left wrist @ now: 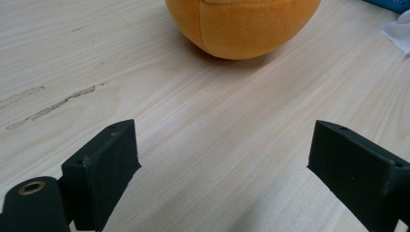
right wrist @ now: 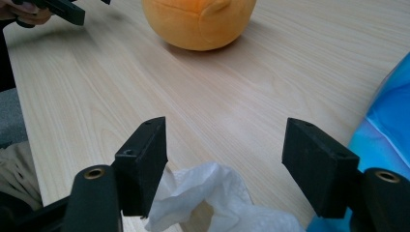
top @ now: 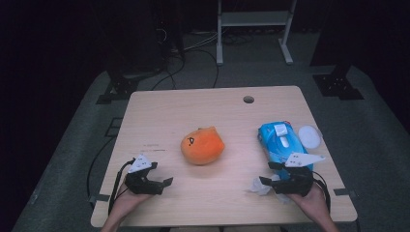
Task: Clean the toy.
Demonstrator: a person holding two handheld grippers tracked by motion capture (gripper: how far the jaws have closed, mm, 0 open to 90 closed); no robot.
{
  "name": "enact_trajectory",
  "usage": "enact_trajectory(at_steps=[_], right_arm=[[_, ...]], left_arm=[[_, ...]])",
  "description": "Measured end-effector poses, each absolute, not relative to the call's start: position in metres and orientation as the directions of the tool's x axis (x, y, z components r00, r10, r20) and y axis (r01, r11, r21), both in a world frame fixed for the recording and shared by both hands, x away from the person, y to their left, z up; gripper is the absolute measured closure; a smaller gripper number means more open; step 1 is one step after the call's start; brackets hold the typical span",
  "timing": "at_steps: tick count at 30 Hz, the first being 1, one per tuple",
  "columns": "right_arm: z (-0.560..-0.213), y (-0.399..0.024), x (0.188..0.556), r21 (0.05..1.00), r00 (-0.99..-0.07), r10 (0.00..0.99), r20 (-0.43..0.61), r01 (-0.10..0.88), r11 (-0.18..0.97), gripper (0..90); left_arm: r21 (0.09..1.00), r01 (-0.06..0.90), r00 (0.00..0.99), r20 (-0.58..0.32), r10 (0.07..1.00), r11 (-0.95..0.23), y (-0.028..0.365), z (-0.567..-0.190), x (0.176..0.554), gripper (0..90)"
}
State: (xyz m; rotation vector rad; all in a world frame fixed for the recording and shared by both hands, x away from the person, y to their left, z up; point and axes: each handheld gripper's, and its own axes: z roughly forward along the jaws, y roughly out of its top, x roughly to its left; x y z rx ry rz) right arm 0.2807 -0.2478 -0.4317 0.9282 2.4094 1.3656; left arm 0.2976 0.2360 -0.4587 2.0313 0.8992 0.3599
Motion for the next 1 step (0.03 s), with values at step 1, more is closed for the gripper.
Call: enact_trajectory(at_steps=[1], right_arm=[[-0.4317,-0.2472,0.2802,0.831,-0.778,0.619,0.107,0.412,0.375,31.4]], left_arm=[[0.803,0.467,0.698,-0.079,0.711,-0.37,0.2361,-0.4594,0.2982,9.7]])
